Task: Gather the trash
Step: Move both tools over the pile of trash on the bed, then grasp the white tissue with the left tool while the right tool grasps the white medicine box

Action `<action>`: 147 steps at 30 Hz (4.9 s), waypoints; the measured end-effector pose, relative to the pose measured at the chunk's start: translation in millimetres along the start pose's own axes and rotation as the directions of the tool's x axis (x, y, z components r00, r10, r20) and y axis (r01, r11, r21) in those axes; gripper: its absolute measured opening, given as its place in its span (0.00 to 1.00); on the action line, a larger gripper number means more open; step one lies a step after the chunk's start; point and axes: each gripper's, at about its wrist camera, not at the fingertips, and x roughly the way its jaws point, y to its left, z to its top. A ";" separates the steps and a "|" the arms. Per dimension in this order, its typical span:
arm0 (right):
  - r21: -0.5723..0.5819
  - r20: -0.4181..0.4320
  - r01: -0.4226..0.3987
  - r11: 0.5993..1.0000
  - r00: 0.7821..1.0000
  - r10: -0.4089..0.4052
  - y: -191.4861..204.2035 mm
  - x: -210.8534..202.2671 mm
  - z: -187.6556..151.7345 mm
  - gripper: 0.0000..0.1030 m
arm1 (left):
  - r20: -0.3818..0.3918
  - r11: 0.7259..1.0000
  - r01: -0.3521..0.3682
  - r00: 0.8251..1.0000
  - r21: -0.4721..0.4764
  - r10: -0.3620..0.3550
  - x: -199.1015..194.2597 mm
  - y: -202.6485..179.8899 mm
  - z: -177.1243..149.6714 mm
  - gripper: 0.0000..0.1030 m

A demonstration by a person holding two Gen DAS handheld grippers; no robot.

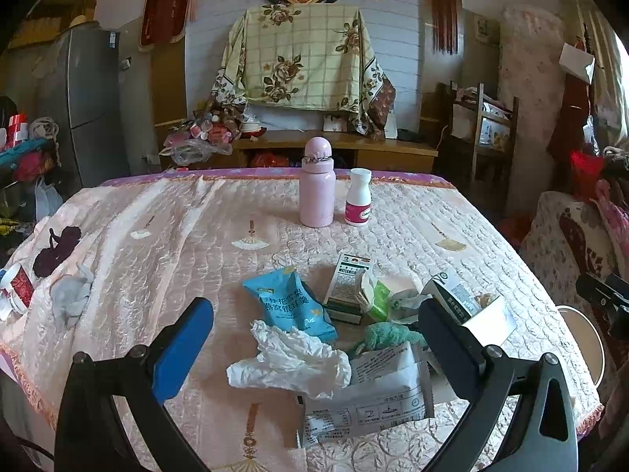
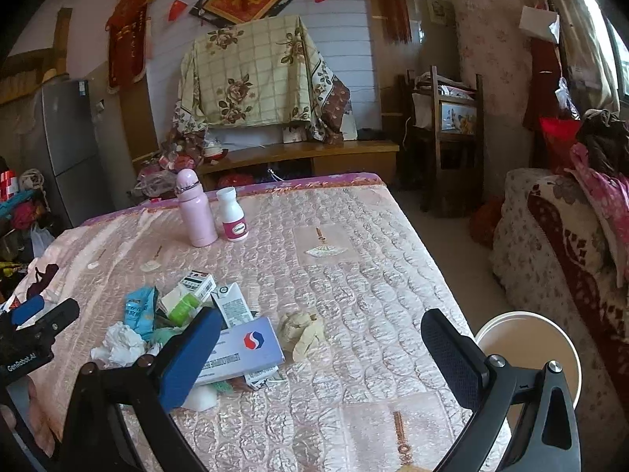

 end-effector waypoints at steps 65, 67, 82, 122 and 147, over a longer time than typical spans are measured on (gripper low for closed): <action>-0.055 -0.055 -0.033 0.998 0.998 0.030 13.7 17.9 -10.4 1.00 | -0.030 0.999 -0.045 0.999 -0.013 0.044 10.5 12.5 -8.1 1.00; -0.060 -0.062 -0.042 0.997 0.997 0.038 14.9 19.3 -10.8 1.00 | -0.033 0.999 -0.044 0.999 -0.013 0.044 11.4 16.4 -8.3 1.00; -0.114 -0.161 -0.080 0.990 0.985 0.061 25.8 41.8 -24.2 1.00 | -0.183 0.994 0.105 0.978 0.019 -0.100 28.1 50.4 -27.7 1.00; -0.012 -0.351 -0.236 0.972 0.911 0.217 71.9 130.9 6.1 0.89 | -0.290 0.983 0.185 0.940 -0.005 -0.178 80.1 68.8 -7.1 0.17; 0.001 -0.445 -0.219 0.976 0.874 0.197 40.9 103.7 -25.6 0.56 | -0.271 0.971 0.236 0.937 0.032 -0.219 63.5 40.0 -8.5 0.17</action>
